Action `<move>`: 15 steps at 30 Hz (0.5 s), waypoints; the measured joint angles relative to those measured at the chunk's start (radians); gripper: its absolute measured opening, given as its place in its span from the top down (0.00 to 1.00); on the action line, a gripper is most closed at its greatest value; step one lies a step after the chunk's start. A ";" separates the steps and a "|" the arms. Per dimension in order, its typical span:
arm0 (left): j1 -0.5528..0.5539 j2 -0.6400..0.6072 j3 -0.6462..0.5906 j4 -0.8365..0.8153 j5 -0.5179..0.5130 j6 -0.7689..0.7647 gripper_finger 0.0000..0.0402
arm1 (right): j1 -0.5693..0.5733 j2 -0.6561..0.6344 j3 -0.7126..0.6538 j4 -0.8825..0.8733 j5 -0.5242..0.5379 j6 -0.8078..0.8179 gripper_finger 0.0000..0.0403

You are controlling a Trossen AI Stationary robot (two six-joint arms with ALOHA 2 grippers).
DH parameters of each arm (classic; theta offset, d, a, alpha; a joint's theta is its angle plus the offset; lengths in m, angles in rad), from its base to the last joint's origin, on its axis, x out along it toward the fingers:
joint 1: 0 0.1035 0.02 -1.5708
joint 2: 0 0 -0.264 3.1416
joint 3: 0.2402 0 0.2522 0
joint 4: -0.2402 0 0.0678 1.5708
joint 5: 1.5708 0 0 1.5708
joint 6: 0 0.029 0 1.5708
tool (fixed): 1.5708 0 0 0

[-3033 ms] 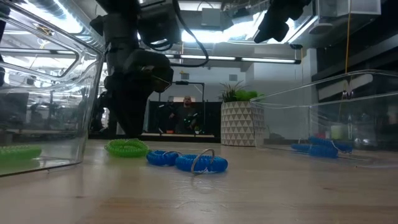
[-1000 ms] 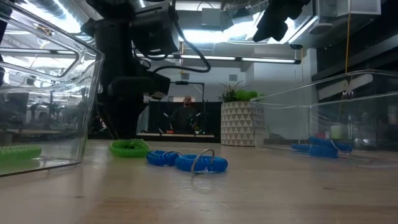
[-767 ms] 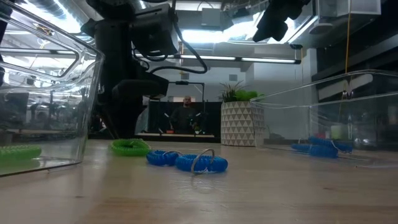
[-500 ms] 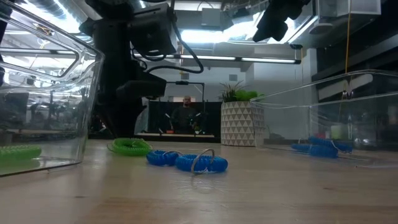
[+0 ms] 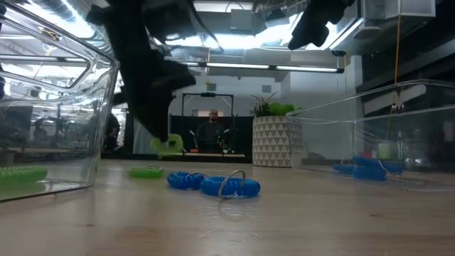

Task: Sort spring keychains
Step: Put the green spring keychain into the left transparent bin

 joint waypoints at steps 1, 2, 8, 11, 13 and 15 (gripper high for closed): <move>0.002 -0.014 0.000 -0.001 -0.007 0.000 0.98 | 0.000 0.000 0.000 0.000 0.005 0.000 0.49; 0.003 -0.027 0.000 0.001 -0.014 0.000 0.98 | 0.000 0.000 0.000 0.000 0.006 0.000 0.49; 0.032 -0.122 0.001 0.007 -0.103 0.000 0.98 | 0.000 0.000 0.000 0.000 0.005 0.001 0.49; 0.049 -0.175 0.001 0.018 -0.139 0.001 0.98 | 0.000 0.000 0.000 0.000 0.005 0.000 0.49; 0.059 -0.209 0.003 0.042 -0.171 0.017 0.98 | 0.000 0.000 0.000 0.000 0.005 0.002 0.49; 0.068 -0.243 0.003 0.077 -0.182 0.046 0.98 | 0.000 0.000 0.000 0.000 0.005 0.000 0.49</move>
